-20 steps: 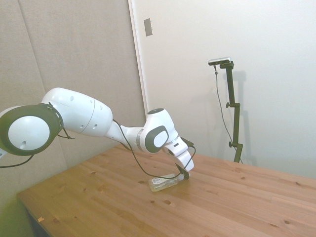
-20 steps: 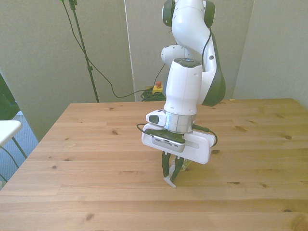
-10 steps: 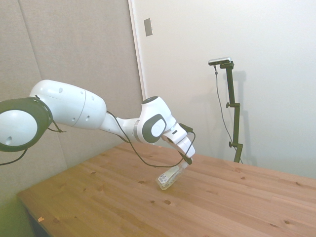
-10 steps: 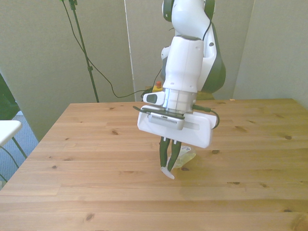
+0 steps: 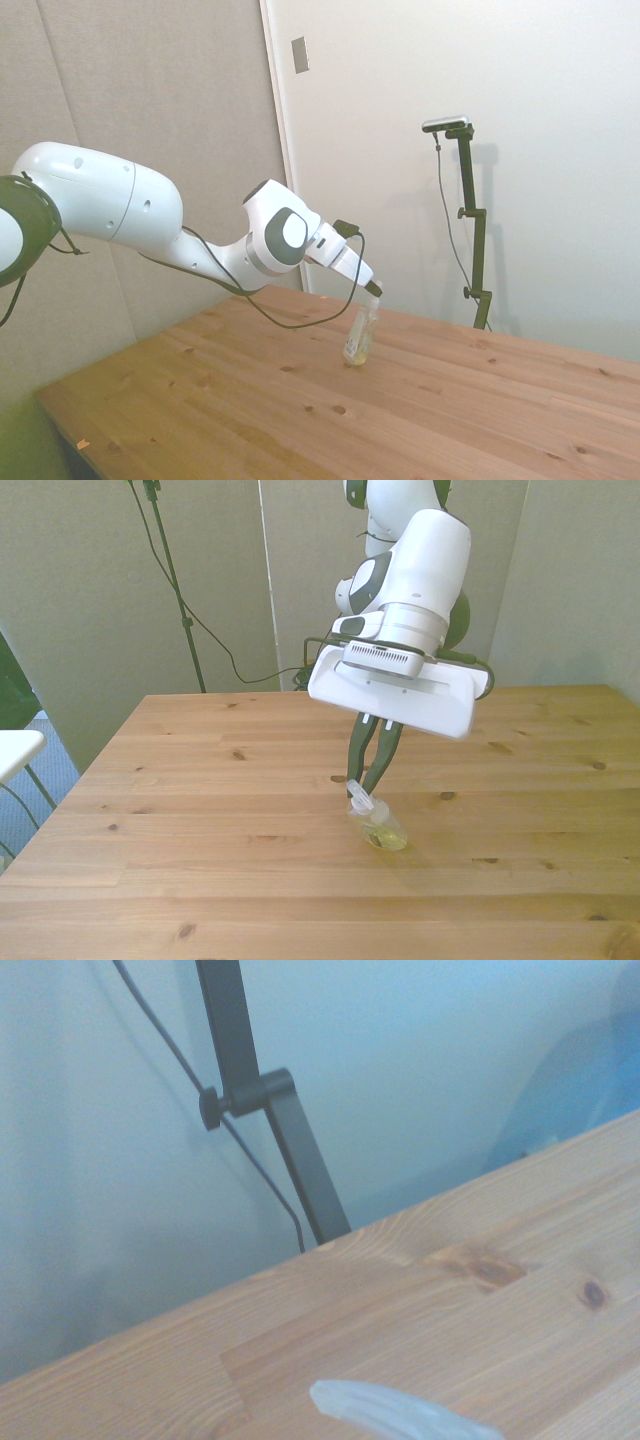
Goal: Stand the sanitizer
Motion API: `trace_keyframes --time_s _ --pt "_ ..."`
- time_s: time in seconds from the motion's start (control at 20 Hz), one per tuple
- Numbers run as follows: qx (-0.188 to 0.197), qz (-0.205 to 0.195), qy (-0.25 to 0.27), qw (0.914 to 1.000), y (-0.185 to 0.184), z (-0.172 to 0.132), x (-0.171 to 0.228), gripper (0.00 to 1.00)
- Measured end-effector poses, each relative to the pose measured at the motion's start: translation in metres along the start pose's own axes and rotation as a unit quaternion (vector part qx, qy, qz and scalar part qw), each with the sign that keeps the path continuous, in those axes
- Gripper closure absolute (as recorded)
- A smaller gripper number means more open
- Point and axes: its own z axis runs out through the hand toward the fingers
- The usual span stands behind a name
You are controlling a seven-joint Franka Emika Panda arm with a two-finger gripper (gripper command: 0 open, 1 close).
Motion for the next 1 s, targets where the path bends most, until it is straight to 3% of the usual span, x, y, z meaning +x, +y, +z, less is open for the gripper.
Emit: trace_keyframes --time_s 0.5,0.8,0.85,1.0 --pt "0.042 -0.006 0.067 0.9969 0.005 -0.016 -0.056 1.0" --pt "0.058 -0.008 0.087 0.9944 0.01 -0.018 -0.069 1.0" --pt "0.059 -0.009 0.087 0.9944 0.01 -0.018 -0.07 0.0" --pt "0.059 -0.009 0.085 0.9946 0.011 -0.022 -0.071 0.0"
